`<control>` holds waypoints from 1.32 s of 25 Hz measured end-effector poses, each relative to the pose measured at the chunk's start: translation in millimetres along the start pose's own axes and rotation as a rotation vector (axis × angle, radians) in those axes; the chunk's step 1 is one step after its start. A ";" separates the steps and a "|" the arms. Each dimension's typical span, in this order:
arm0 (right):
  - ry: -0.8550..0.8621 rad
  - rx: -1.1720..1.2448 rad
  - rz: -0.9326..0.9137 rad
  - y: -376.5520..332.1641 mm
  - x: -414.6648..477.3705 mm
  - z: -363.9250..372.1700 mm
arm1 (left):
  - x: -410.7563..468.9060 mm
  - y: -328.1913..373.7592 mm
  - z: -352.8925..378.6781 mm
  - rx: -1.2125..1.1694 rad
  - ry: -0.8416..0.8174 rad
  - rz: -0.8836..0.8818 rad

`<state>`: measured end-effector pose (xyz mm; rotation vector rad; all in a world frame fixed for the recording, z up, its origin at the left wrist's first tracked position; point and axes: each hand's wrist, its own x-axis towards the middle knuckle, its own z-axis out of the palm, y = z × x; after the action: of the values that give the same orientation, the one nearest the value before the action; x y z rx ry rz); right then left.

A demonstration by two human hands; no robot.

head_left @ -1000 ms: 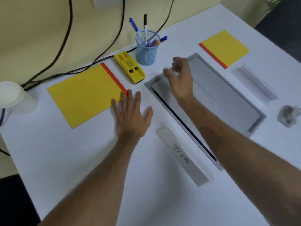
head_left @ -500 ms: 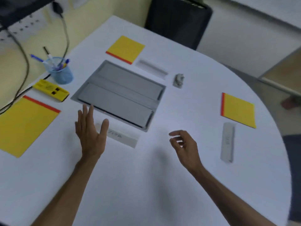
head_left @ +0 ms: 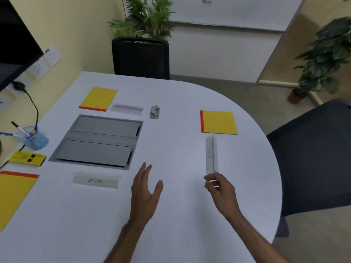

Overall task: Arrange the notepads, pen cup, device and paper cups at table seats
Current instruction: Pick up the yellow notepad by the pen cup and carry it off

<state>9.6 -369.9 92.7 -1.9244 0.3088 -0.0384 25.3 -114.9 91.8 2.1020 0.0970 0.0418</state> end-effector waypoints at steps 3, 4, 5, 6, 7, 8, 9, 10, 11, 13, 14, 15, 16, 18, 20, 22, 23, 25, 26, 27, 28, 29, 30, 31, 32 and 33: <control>-0.013 -0.006 -0.013 6.9 -4.3 -41.5 | -17.6 38.9 34.3 0.051 -0.058 0.018; -0.024 -0.013 -0.021 9.3 -4.7 -54.4 | -22.8 51.2 44.5 0.059 -0.067 0.030; -0.035 -0.018 -0.026 11.2 -4.4 -66.8 | -27.1 62.5 54.0 0.063 -0.071 0.038; -0.047 -0.026 -0.031 12.4 -3.9 -80.0 | -31.3 74.0 63.3 0.065 -0.070 0.042; -0.058 -0.036 -0.035 13.6 -2.7 -91.8 | -33.6 83.1 70.9 0.066 -0.068 0.041; -0.066 -0.046 -0.036 15.1 -1.2 -105.3 | -36.5 92.9 79.3 0.070 -0.067 0.035; -0.072 -0.057 -0.037 16.3 1.6 -117.0 | -38.2 101.4 86.4 0.075 -0.066 0.028; -0.072 -0.063 -0.038 17.6 5.0 -127.2 | -39.9 108.8 92.6 0.083 -0.066 0.025; -0.065 -0.066 -0.038 19.0 9.2 -136.5 | -40.6 115.8 98.5 0.091 -0.065 0.028; -0.043 -0.056 -0.031 21.4 19.9 -151.5 | -36.4 127.0 108.9 0.106 -0.063 0.039; -0.033 -0.052 -0.026 22.4 25.9 -157.3 | -31.9 131.3 113.6 0.113 -0.064 0.042; -0.023 -0.054 -0.021 23.0 32.8 -161.7 | -25.9 134.3 118.2 0.122 -0.069 0.047; -0.015 -0.063 -0.018 23.8 40.5 -165.7 | -18.7 137.2 122.7 0.134 -0.080 0.049; 0.002 -0.092 -0.018 26.6 61.7 -171.7 | 2.4 140.6 133.8 0.148 -0.105 0.038; 0.016 -0.124 -0.017 30.1 86.5 -175.4 | 26.4 143.1 146.4 0.150 -0.130 0.025; 0.024 -0.161 -0.011 36.7 115.0 -177.3 | 53.8 143.7 161.8 0.152 -0.157 0.016; 0.034 -0.176 -0.004 41.7 132.1 -177.4 | 71.1 141.6 171.7 0.151 -0.179 0.008; 0.038 -0.202 0.017 51.5 163.1 -176.5 | 102.4 136.0 189.5 0.133 -0.215 -0.032; 0.037 -0.206 0.038 57.3 179.0 -175.8 | 117.8 132.7 198.4 0.123 -0.229 -0.056; 0.036 -0.208 0.064 64.1 195.8 -174.2 | 134.0 127.5 208.3 0.117 -0.242 -0.076; 0.036 -0.212 0.092 71.3 212.1 -172.4 | 150.5 122.0 218.2 0.116 -0.255 -0.096; 0.033 -0.213 0.119 76.4 223.9 -170.8 | 162.6 117.8 224.9 0.116 -0.259 -0.110; 0.031 -0.211 0.149 83.8 239.1 -167.9 | 177.5 112.7 233.7 0.118 -0.266 -0.124; 0.028 -0.215 0.173 90.8 254.5 -164.8 | 193.2 106.2 243.4 0.121 -0.269 -0.131; 0.024 -0.227 0.194 96.5 269.2 -161.6 | 208.0 101.3 251.4 0.123 -0.271 -0.139; 0.021 -0.237 0.213 103.7 286.0 -157.7 | 225.3 93.8 261.6 0.111 -0.272 -0.145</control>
<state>238.0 -615.2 20.9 -2.1150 0.5508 0.1242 272.9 -367.4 37.4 2.1844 0.0895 -0.3426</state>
